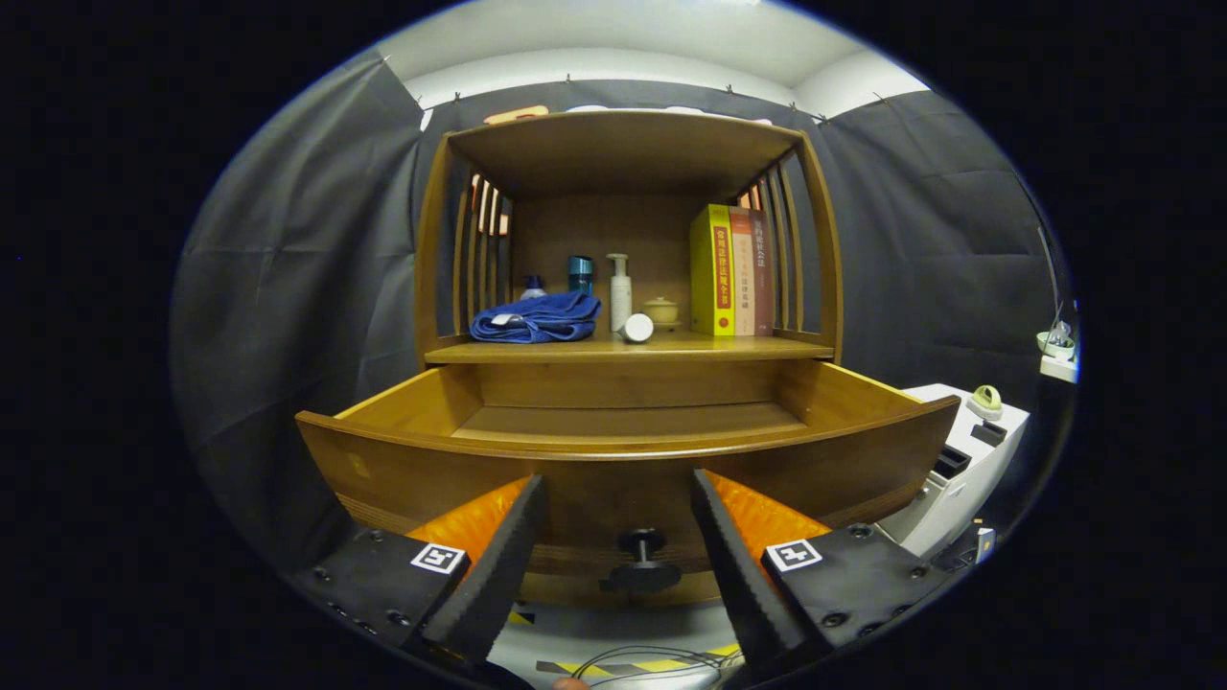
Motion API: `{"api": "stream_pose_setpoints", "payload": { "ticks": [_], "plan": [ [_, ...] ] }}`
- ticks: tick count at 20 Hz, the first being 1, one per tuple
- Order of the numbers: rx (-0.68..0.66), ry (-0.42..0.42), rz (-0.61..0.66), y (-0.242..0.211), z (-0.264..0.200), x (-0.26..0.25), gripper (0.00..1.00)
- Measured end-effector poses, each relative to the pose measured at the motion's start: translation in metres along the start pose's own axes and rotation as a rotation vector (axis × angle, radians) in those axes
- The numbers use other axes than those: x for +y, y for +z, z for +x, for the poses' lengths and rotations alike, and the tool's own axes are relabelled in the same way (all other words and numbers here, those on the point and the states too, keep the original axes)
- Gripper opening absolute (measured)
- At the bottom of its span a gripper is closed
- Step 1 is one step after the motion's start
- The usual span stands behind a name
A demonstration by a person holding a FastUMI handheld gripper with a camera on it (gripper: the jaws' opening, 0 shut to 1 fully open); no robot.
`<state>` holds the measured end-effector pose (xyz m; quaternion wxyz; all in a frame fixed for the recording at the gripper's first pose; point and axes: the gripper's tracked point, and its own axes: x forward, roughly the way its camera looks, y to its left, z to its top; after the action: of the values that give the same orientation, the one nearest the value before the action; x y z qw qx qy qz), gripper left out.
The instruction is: Pull open the drawer, take out the items inside it, and place them on the countertop above the cabinet.
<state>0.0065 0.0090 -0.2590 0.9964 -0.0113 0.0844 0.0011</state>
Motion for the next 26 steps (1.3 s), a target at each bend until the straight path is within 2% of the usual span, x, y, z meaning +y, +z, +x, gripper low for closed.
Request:
{"api": "stream_pose_setpoints", "payload": {
  "ticks": [4,14,26],
  "plan": [
    [0.006,0.014,0.014,0.000,0.003,0.002,0.98],
    [-0.003,0.045,0.032,0.019,0.052,-0.010,0.98],
    [0.030,0.085,0.054,0.017,0.104,-0.012,0.98]
  ]
}}
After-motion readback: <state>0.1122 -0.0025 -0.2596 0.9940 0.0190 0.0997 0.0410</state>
